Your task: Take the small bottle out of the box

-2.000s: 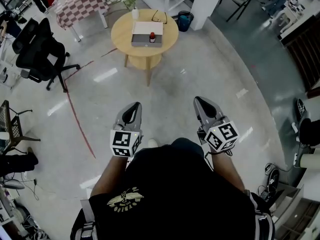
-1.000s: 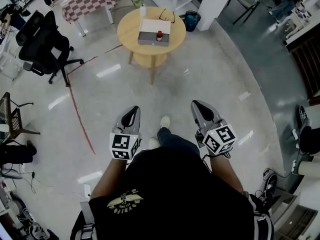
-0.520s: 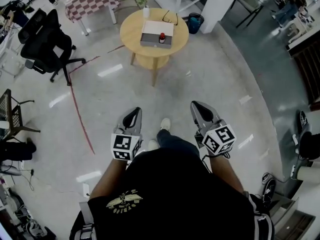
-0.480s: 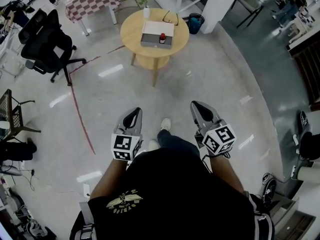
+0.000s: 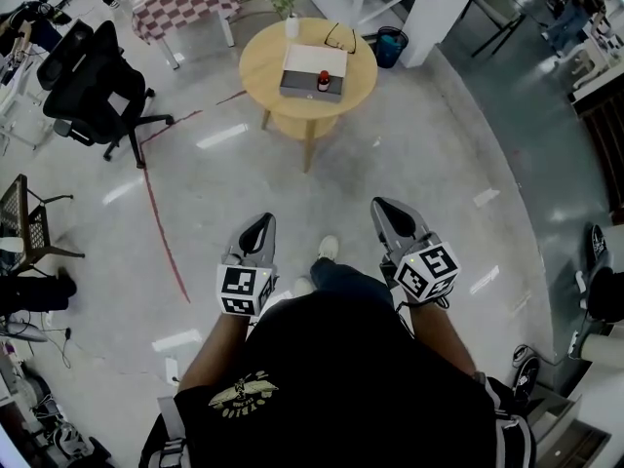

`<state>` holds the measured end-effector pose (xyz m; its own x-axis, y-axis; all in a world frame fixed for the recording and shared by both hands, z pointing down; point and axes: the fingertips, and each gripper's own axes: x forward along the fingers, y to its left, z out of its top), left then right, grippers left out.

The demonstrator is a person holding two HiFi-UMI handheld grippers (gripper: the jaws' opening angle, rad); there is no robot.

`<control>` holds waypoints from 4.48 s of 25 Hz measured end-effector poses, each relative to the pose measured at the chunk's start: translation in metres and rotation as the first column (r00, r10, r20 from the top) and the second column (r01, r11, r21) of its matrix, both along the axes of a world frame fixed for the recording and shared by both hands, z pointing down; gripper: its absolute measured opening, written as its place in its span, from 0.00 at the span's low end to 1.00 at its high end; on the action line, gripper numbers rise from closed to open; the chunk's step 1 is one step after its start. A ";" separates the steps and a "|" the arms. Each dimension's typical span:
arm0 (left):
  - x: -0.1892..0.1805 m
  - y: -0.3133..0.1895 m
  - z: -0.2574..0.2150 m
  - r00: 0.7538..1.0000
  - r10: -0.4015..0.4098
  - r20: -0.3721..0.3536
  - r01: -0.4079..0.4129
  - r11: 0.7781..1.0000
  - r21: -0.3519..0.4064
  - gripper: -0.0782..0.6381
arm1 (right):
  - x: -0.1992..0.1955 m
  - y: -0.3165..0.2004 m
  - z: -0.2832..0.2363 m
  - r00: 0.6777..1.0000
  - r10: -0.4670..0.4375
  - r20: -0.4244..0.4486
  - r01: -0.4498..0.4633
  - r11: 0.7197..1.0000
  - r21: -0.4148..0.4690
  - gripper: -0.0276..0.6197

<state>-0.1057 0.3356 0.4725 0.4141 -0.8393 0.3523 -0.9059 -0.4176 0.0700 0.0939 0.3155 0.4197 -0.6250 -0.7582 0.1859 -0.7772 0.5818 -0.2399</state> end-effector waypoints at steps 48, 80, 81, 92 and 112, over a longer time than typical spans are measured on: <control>0.034 -0.203 -0.013 0.994 -0.084 0.072 0.084 0.996 -0.002 0.11 | 0.028 -0.227 0.001 0.994 -0.105 0.034 0.106 0.994 -0.001 0.05; 0.035 -0.217 -0.018 0.993 -0.101 0.055 0.100 0.995 0.026 0.11 | 0.033 -0.232 -0.003 0.995 -0.099 0.025 0.099 0.995 0.010 0.05; 0.040 -0.216 -0.017 0.994 -0.095 0.054 0.094 0.995 0.024 0.11 | 0.038 -0.231 -0.002 0.995 -0.095 0.022 0.095 0.995 0.006 0.05; 0.061 -0.213 -0.006 0.996 -0.059 0.062 0.058 0.998 0.009 0.11 | 0.066 -0.229 0.002 0.998 -0.037 0.049 0.038 0.999 0.000 0.05; 0.039 -0.228 -0.018 0.993 -0.079 0.091 0.078 0.997 0.019 0.11 | 0.056 -0.235 0.009 0.998 -0.046 0.048 0.048 0.998 -0.028 0.05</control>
